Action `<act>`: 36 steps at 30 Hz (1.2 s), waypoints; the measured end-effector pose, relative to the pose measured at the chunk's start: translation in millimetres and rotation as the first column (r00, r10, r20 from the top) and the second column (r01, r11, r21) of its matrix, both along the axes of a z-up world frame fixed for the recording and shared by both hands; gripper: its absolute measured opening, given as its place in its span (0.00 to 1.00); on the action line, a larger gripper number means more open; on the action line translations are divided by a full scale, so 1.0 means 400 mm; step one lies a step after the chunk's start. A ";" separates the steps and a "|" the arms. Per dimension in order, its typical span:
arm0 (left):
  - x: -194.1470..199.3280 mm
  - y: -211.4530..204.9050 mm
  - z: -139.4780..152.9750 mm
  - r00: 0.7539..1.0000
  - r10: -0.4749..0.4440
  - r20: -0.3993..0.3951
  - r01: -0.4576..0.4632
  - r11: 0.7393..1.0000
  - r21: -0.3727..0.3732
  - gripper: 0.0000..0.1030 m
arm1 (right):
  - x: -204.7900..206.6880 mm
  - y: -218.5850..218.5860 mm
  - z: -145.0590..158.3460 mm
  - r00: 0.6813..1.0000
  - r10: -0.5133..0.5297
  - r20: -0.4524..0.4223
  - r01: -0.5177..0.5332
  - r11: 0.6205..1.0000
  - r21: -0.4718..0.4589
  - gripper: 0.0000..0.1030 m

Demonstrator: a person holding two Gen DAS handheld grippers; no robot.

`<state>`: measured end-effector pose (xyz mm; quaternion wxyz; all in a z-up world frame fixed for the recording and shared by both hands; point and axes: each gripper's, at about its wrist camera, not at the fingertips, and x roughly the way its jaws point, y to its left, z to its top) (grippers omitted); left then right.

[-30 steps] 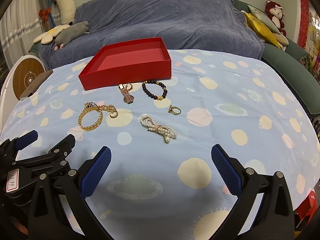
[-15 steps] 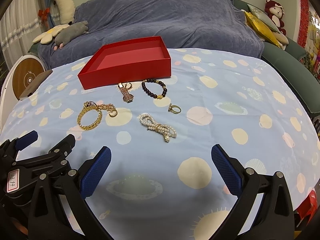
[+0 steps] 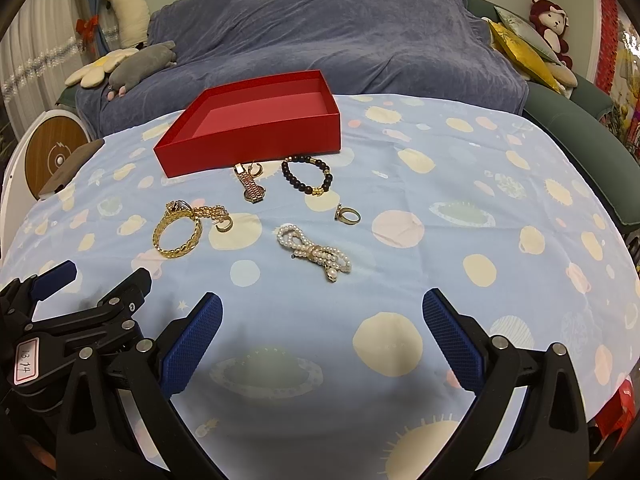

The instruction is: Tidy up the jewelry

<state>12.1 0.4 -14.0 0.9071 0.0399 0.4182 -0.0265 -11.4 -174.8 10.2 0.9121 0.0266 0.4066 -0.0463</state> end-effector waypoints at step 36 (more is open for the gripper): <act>-0.003 -0.003 -0.009 1.000 0.001 -0.008 -0.001 1.000 0.000 0.93 | 0.000 0.001 -0.001 1.000 0.001 -0.002 -0.001 1.000 0.000 0.95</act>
